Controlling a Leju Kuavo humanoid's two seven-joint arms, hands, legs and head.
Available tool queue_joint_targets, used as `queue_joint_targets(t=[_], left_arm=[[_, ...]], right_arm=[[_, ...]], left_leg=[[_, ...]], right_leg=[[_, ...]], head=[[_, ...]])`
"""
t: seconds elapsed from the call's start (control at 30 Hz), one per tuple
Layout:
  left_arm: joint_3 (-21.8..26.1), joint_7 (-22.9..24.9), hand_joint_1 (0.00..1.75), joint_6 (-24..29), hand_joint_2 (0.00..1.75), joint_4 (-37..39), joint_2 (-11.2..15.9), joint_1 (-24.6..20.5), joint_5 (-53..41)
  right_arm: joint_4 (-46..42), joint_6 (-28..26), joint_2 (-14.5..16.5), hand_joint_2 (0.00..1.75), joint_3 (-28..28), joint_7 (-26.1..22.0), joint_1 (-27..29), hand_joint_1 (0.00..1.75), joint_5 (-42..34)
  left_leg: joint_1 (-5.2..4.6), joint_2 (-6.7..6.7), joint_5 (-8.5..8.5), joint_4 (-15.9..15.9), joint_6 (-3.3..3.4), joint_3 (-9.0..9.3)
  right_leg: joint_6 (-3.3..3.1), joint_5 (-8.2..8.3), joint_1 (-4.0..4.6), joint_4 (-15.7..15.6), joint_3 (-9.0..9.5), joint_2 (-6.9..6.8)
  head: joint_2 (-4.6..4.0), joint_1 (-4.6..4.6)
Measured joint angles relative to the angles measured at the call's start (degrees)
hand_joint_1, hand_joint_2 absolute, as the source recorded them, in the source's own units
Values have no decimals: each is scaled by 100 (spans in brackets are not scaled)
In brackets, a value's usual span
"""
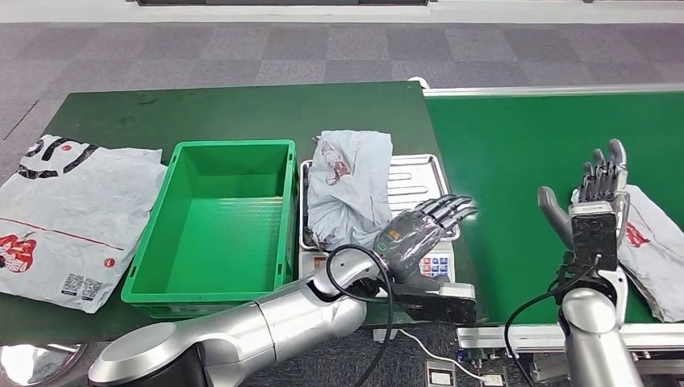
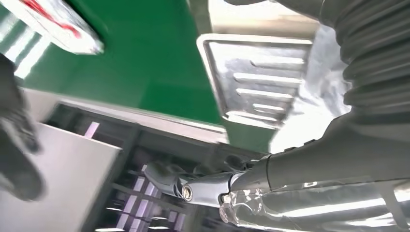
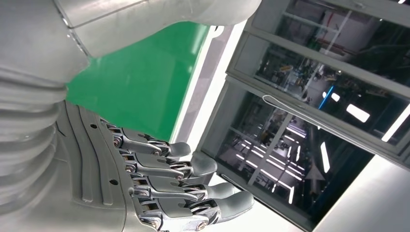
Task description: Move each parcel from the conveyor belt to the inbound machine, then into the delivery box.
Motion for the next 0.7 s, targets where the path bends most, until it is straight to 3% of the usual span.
queue_joint_targets(t=[0.17,0.33,0.53,0.7], left_arm=[[-14,1167,0,19,175,21,5,-138,-108],[-28,1420,0,58,175,127,7,-217,-183],[-56,2001,0,660,175,483,10,-398,-483],[-84,2369,0,724,175,756,10,-539,-856]], right_arm=[[185,198,-52,175,-9,-7,-128,0,-14],[498,268,-90,175,-8,-83,-360,0,-37],[1126,311,-85,175,203,-201,-900,0,-55],[1656,173,0,175,434,-281,-1301,0,-51]], left_leg=[[0,2,1,-1,0,-1],[0,0,4,0,2,-2],[0,6,5,-1,2,0],[1,-2,8,-1,2,-2]], right_leg=[[0,0,0,0,0,1],[0,1,0,2,2,-4],[-1,2,1,4,2,2],[-2,3,2,5,4,-8]], head=[[0,0],[0,0],[0,0],[0,0]])
